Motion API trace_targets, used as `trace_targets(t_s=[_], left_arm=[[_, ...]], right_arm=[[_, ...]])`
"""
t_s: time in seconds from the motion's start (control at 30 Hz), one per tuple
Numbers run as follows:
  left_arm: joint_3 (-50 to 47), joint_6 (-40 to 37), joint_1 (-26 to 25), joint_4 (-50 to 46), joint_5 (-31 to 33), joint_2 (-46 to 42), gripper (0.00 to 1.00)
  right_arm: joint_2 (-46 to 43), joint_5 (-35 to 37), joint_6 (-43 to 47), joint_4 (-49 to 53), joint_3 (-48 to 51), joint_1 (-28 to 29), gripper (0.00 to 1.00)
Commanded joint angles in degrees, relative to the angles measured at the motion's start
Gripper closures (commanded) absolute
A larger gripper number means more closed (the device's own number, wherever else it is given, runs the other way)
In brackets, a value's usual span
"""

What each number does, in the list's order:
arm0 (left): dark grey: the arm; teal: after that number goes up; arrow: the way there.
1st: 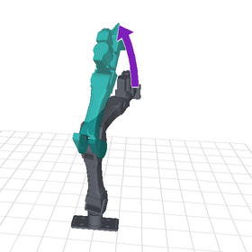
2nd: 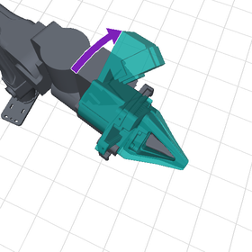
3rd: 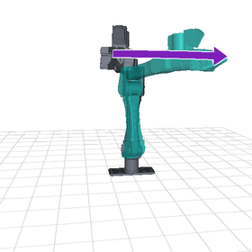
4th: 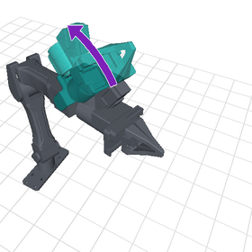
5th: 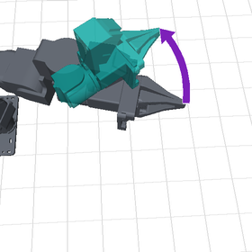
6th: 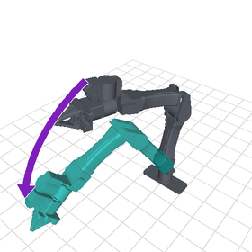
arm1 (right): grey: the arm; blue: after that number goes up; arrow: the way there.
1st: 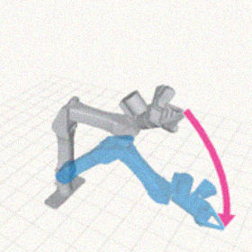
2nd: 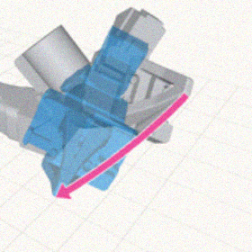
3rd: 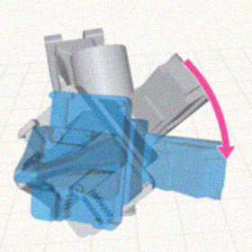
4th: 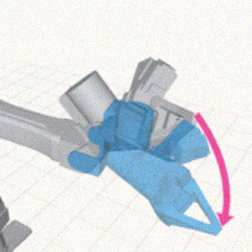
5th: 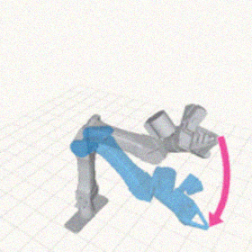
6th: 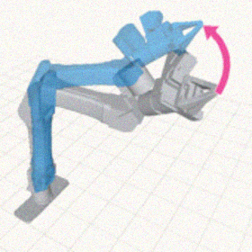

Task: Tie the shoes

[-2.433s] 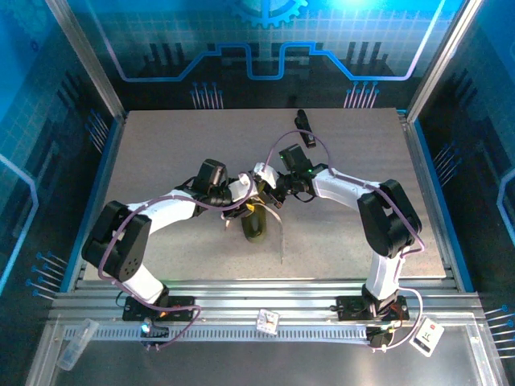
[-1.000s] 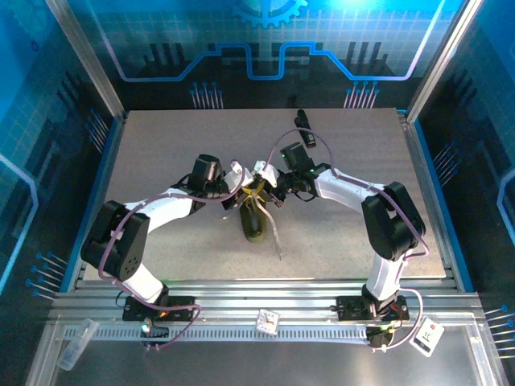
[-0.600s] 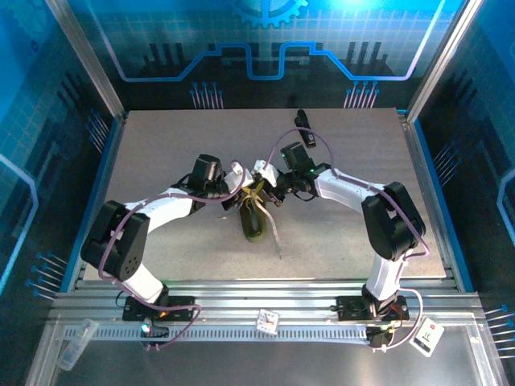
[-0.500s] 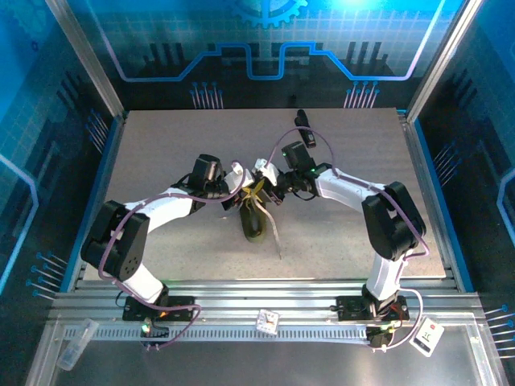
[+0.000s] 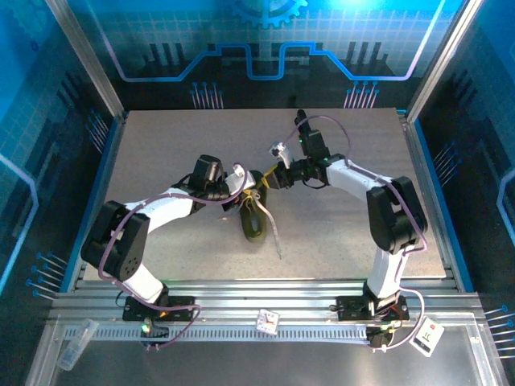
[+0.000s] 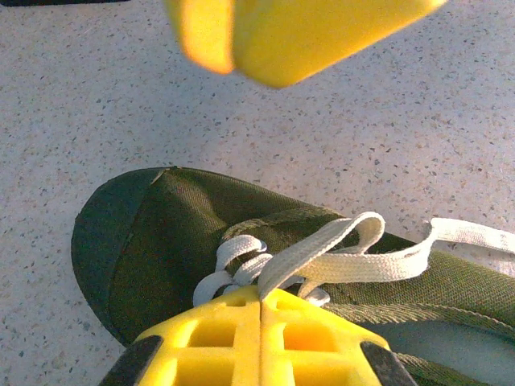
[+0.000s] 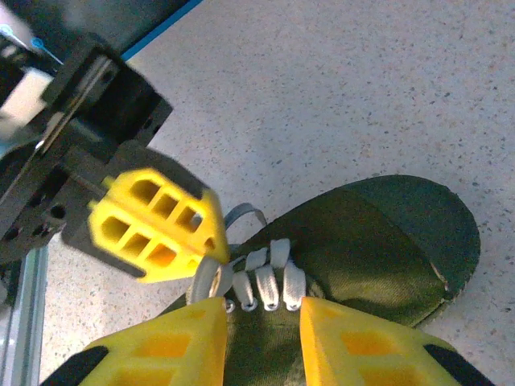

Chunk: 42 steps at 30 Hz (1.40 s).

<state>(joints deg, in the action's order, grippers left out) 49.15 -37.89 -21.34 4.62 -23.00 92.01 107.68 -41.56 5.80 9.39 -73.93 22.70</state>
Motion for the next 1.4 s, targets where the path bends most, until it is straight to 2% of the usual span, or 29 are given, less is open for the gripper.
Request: trace_targets(t_s=[0.0,0.3,0.6,1.07,1.37], left_arm=[[0.9,-1.8,-0.6,-0.1,-1.8,0.0,1.0],[1.0,-3.7,-1.2,-0.1,-0.9,0.0,1.0],[1.8,-4.9,-1.7,-0.5,-0.2,0.9,1.0],[1.7,-4.9,-2.0,0.4,0.5,1.1,1.0],[2.0,-5.0,-2.1,0.4,0.9,1.7,1.0]], right_arm=[[5.2,-2.7,-3.0,5.2,-3.9,-0.3,0.71],[10.0,-9.2,-5.2,5.4,-6.5,0.3,0.78],[10.9,-13.1,-5.8,5.5,-6.3,0.9,0.78],[11.8,-14.5,-4.4,7.5,-6.6,2.1,0.8],[11.7,-15.1,-4.4,7.7,-6.4,2.3,0.76]])
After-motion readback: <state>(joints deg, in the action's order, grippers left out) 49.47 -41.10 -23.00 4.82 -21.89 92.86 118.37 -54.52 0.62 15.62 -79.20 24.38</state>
